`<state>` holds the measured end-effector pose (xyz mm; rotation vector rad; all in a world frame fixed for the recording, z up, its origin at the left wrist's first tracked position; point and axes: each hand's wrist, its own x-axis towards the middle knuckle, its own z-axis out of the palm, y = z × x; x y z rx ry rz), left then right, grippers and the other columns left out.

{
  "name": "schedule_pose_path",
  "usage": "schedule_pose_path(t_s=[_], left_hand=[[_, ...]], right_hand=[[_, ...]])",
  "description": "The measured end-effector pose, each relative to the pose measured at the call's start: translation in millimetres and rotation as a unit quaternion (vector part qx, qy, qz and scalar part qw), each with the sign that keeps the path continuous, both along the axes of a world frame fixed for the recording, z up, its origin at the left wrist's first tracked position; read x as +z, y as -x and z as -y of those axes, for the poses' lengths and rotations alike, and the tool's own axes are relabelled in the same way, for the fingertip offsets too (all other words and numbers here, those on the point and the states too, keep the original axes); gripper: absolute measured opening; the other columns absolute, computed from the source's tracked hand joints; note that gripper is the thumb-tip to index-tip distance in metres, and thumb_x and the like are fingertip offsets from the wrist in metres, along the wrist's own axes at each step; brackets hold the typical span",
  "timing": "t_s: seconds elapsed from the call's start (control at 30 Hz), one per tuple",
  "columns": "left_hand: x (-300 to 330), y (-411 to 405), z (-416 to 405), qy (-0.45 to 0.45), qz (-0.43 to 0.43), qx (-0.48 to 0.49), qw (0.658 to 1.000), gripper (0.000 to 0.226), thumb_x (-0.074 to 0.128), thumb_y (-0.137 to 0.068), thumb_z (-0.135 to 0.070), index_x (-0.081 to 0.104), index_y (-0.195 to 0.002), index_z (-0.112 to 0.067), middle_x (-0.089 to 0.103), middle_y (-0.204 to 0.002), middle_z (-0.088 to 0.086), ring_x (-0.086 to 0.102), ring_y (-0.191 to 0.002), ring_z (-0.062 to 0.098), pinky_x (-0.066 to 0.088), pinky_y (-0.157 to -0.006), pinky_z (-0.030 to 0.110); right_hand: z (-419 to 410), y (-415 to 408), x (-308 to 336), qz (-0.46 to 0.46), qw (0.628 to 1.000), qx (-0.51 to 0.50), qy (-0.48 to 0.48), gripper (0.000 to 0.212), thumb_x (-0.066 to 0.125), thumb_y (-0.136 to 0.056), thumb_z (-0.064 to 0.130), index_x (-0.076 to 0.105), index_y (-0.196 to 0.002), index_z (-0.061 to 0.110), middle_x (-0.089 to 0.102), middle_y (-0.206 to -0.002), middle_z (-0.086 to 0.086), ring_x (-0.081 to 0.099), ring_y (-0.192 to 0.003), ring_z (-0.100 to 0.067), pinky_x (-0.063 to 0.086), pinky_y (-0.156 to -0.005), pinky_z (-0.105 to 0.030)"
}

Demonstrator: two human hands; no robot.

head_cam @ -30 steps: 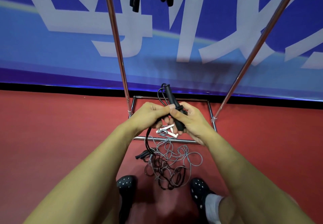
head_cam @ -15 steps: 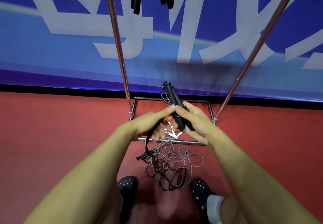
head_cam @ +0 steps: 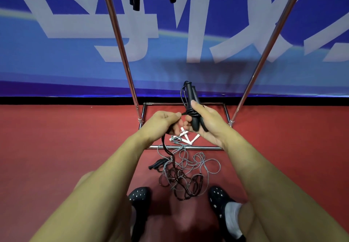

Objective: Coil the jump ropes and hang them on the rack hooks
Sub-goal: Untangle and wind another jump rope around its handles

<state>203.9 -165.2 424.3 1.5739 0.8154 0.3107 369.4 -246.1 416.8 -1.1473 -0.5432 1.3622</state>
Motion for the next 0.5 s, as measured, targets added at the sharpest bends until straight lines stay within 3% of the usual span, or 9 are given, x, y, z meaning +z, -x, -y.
schedule_pose_path(t_s=[0.03,0.1,0.23,0.33,0.43,0.5], left_hand=[[-0.6,0.3,-0.1,-0.008,-0.004,-0.002,1.0,0.034,0.051,-0.107,-0.027,0.07,-0.09,-0.005,0.069,-0.066,0.008,0.064,-0.073,0.022,0.053,-0.08,0.037],[-1.3,1.3,-0.6,-0.004,-0.012,-0.002,1.0,0.025,0.057,-0.104,-0.022,0.069,-0.096,-0.003,0.071,-0.071,0.006,0.066,-0.072,0.019,0.053,-0.072,0.031],[-1.7,3.7,-4.4,-0.016,-0.044,0.037,0.998,0.023,0.064,-0.101,-0.022,0.071,-0.101,0.0,0.073,-0.074,0.006,0.05,-0.048,0.014,0.038,-0.05,0.023],[-0.4,4.9,-7.4,-0.041,-0.061,0.045,0.996,0.026,0.062,-0.101,-0.03,0.077,-0.095,-0.01,0.069,-0.068,0.004,0.035,-0.048,0.01,0.032,-0.052,0.025],[1.0,4.9,-6.5,-0.068,-0.076,0.062,0.993,0.041,0.059,-0.103,-0.036,0.076,-0.09,-0.001,0.064,-0.063,0.0,0.043,-0.049,0.002,0.036,-0.061,0.025],[-0.4,3.6,-6.4,-0.098,-0.087,0.077,0.988,0.037,0.06,-0.103,-0.032,0.073,-0.081,-0.005,0.063,-0.059,-0.009,0.046,-0.054,0.005,0.038,-0.063,0.027]], right_hand=[[0.0,0.2,-0.3,0.005,1.0,0.0,0.0,0.023,0.059,-0.104,0.028,0.053,-0.105,0.006,0.059,-0.075,-0.013,0.061,-0.065,-0.025,0.054,-0.061,-0.034],[0.1,1.3,-0.7,0.03,0.999,0.01,0.008,0.016,0.055,-0.105,0.022,0.051,-0.105,0.007,0.058,-0.075,-0.013,0.057,-0.063,-0.023,0.046,-0.056,-0.03],[-0.8,3.7,-3.3,0.064,0.997,0.022,0.024,0.01,0.052,-0.106,0.019,0.054,-0.108,0.009,0.059,-0.077,-0.009,0.052,-0.06,-0.018,0.042,-0.055,-0.028],[-0.8,1.9,-4.2,0.075,0.996,0.031,0.02,0.014,0.051,-0.106,0.019,0.056,-0.114,0.008,0.063,-0.079,-0.011,0.052,-0.061,-0.019,0.042,-0.058,-0.029],[-0.1,-2.4,-2.8,0.082,0.996,0.043,0.016,0.018,0.049,-0.107,0.021,0.057,-0.116,0.009,0.064,-0.081,-0.012,0.052,-0.062,-0.019,0.043,-0.06,-0.031],[0.1,-4.1,-3.5,0.084,0.995,0.051,0.018,0.018,0.05,-0.107,0.023,0.056,-0.117,0.009,0.06,-0.08,-0.01,0.052,-0.063,-0.019,0.043,-0.061,-0.03]])
